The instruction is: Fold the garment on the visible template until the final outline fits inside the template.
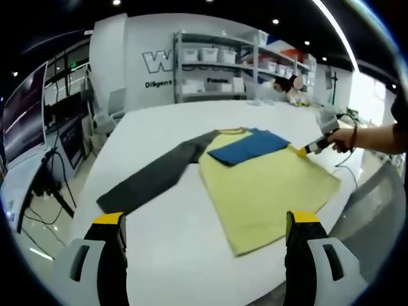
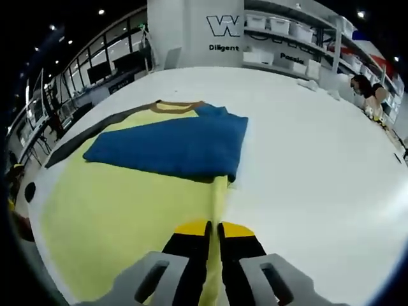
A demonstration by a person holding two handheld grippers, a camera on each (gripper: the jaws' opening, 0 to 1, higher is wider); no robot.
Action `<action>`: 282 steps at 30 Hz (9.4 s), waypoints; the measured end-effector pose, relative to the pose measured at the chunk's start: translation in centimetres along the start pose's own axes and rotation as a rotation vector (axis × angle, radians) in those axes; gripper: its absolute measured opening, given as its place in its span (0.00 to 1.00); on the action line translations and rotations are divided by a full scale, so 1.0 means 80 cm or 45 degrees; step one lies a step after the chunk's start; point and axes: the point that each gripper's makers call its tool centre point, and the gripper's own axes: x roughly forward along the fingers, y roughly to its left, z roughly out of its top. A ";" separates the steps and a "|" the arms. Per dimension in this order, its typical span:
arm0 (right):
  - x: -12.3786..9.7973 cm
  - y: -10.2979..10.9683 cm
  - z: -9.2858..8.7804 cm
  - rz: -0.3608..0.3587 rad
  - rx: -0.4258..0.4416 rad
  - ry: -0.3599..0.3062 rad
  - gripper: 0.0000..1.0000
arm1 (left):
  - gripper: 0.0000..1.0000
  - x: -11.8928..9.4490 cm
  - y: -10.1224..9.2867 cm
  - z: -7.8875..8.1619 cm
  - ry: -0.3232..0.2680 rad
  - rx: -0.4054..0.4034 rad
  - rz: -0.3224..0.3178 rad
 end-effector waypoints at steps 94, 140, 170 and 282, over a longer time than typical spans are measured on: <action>-0.180 0.050 0.006 0.458 -0.064 -0.379 1.00 | 0.85 0.056 0.138 -0.020 0.062 -0.442 0.343; -0.178 0.029 -0.020 0.332 -0.102 -0.316 0.99 | 0.16 0.093 0.193 -0.061 0.165 -0.615 0.620; -0.178 0.035 -0.033 0.352 -0.090 -0.276 0.99 | 0.00 0.097 0.227 -0.057 0.186 -0.490 0.654; -0.192 0.045 -0.054 0.386 -0.033 -0.213 0.99 | 0.00 0.137 0.255 0.024 0.144 -0.234 0.655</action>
